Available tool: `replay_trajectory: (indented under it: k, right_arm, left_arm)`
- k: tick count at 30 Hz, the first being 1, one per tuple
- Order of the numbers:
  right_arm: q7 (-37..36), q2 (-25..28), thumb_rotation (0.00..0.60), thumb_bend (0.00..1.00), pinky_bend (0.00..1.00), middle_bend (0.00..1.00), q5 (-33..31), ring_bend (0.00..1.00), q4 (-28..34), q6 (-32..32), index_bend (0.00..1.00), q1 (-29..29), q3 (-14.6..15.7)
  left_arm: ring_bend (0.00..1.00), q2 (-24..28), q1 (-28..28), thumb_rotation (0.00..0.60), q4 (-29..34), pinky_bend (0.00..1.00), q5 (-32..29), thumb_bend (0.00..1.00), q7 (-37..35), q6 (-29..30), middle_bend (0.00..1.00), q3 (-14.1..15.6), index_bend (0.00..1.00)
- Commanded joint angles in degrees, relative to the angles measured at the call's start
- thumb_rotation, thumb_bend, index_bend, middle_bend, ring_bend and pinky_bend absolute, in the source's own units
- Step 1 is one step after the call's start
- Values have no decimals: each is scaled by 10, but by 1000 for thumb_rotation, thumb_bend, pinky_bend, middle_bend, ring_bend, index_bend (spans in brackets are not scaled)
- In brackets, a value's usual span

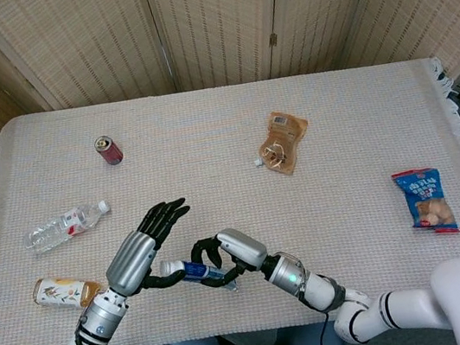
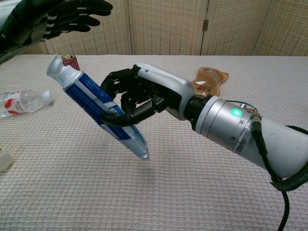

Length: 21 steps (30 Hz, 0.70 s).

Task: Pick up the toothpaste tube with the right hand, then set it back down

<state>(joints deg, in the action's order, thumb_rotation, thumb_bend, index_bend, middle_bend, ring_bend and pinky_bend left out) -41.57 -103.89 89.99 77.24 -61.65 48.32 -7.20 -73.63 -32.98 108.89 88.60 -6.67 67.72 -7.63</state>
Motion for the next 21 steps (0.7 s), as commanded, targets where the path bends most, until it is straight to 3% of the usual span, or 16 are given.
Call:
replay_trajectory:
  k: [1, 21]
  right_arm:
    - [9, -7, 600, 925, 625, 661, -3, 694, 1, 0, 757, 1, -4]
    - [43, -36, 600, 925, 634, 679, -19, 712, 6, -5, 783, 2, -27]
  left_arm:
    - [25, -2, -3, 0, 1, 0, -4, 133, 8, -7, 61, 2, 51]
    - [13, -6, -14, 0, 16, 0, -3, 133, 55, -27, 61, 16, 31]
